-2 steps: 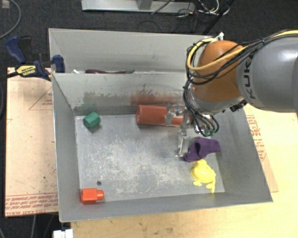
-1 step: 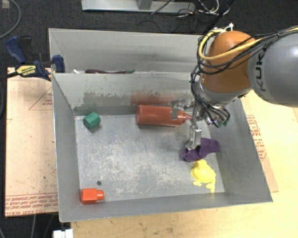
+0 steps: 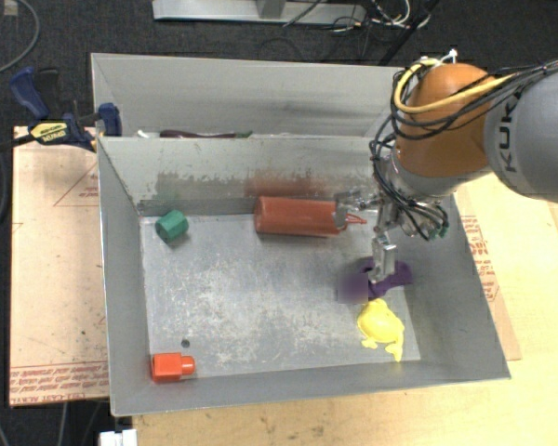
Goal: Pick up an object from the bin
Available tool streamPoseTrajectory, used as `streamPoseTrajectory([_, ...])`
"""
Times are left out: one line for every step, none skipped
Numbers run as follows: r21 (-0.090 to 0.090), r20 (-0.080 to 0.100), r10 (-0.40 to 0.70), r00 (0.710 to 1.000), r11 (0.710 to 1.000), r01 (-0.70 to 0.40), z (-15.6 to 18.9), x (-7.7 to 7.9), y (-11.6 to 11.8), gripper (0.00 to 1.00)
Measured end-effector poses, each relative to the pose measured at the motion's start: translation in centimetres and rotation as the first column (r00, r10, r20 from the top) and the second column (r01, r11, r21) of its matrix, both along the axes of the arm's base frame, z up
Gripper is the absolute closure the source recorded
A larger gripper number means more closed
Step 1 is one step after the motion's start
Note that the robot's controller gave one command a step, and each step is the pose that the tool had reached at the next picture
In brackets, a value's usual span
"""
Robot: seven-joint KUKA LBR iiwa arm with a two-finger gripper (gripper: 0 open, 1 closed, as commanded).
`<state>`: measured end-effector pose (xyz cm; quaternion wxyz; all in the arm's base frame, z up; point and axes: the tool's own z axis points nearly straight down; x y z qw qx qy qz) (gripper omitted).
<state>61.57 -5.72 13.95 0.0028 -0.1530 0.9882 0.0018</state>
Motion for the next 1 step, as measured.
streamPoseTrajectory([-0.002,-0.003,0.009,1.0,1.0,-0.009,-0.59,0.06,-1.44,0.0])
